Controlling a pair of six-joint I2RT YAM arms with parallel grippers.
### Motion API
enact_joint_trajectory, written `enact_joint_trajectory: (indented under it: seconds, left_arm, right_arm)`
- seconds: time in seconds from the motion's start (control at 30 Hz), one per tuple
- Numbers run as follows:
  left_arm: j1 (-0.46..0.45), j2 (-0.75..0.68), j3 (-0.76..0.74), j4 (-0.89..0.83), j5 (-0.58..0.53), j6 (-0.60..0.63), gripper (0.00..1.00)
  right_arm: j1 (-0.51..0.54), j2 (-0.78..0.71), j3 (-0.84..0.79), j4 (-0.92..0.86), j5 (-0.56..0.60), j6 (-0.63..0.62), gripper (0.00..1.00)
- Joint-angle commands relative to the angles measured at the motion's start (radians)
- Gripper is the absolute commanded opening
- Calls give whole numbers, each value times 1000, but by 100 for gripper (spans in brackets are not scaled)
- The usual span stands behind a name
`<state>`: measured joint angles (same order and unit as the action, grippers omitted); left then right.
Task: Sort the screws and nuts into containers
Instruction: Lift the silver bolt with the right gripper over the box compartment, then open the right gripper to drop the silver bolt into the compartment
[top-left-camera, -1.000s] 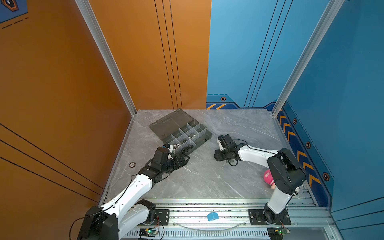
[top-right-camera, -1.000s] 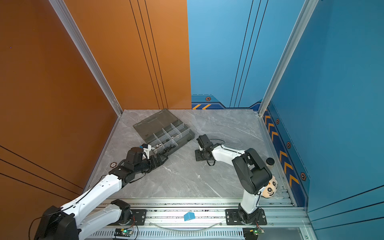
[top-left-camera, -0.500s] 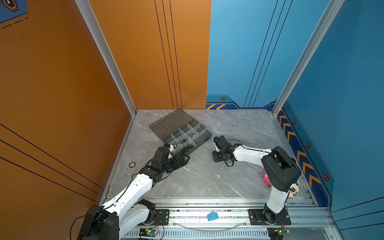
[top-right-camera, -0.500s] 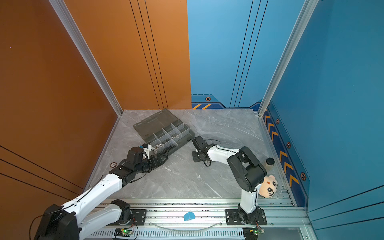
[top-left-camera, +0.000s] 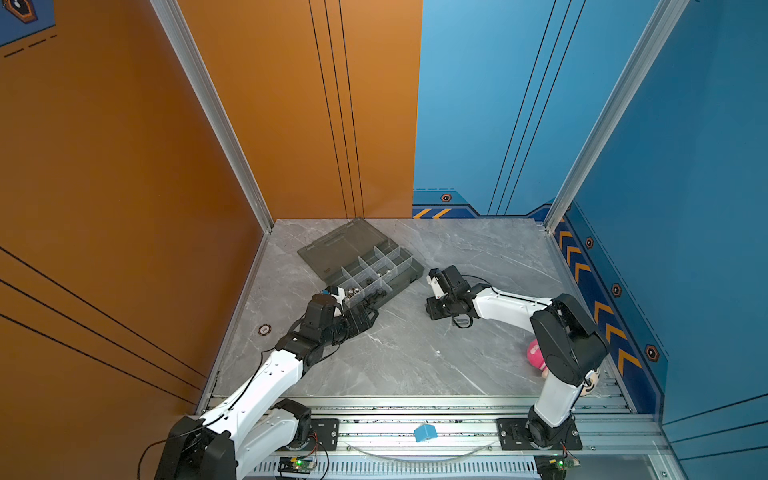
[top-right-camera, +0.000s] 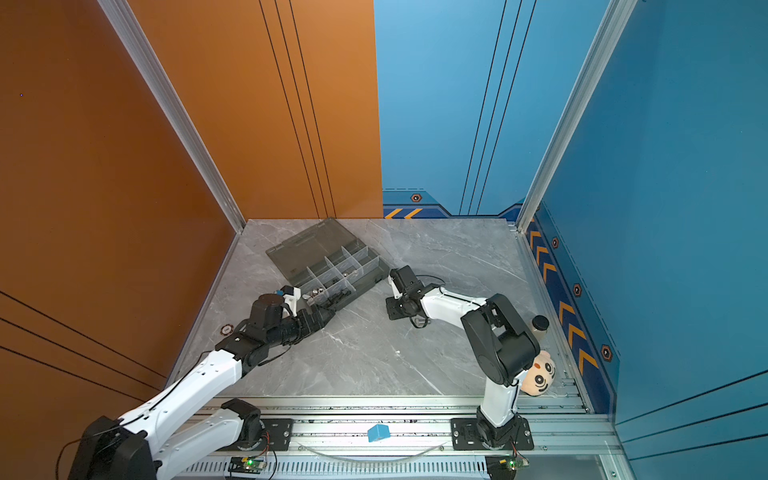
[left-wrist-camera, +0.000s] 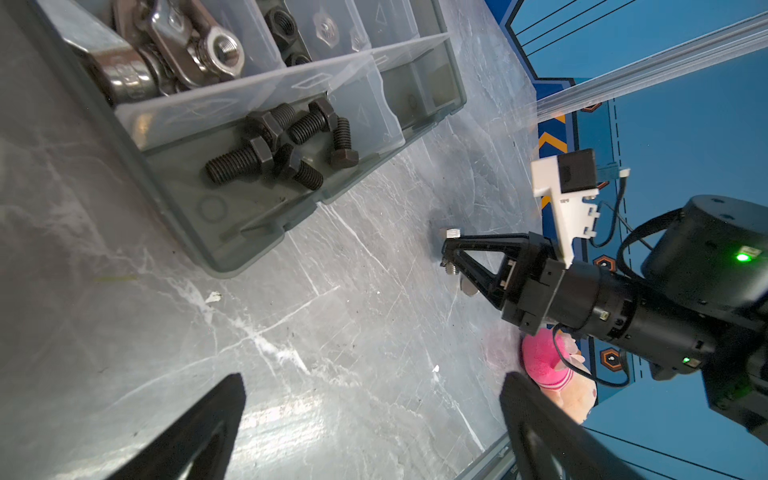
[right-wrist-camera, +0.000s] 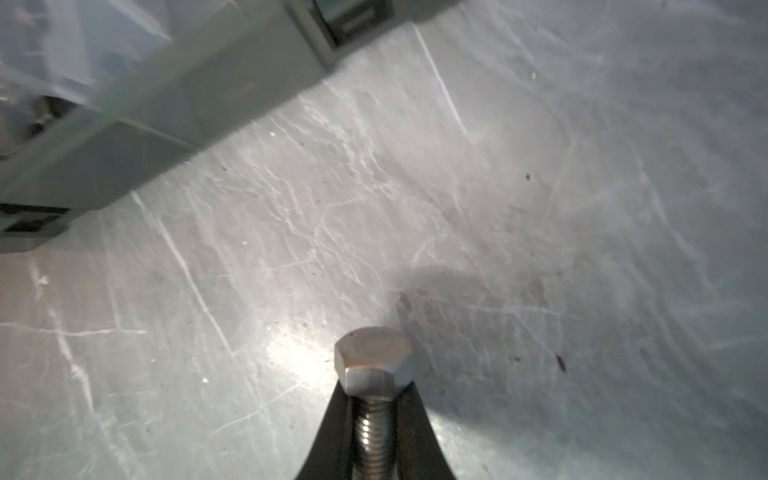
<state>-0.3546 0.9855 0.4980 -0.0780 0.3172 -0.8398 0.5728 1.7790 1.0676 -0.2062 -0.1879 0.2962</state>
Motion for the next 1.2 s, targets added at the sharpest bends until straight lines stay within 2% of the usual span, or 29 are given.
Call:
enact_joint_trajectory:
  seconds: [0.0, 0.3, 0.5, 0.7, 1.17]
  left_arm:
    - [9, -19, -14, -10, -2, -4, 98]
    - [19, -31, -23, -11, 4, -3, 98]
    - [34, -42, -25, -17, 9, 0, 98]
    - [42, -40, -23, -20, 15, 2, 98]
    - [53, -39, -26, -19, 20, 2, 98]
  right_arm:
    - [-5, -41, 97, 25, -90, -101, 0]
    - [-9, 158, 437, -107, -132, -293, 0]
    - [-7, 288, 608, -156, -115, -352, 0]
    - [11, 377, 655, -130, -107, -339, 0]
    - [50, 436, 701, -150, -69, -351, 0]
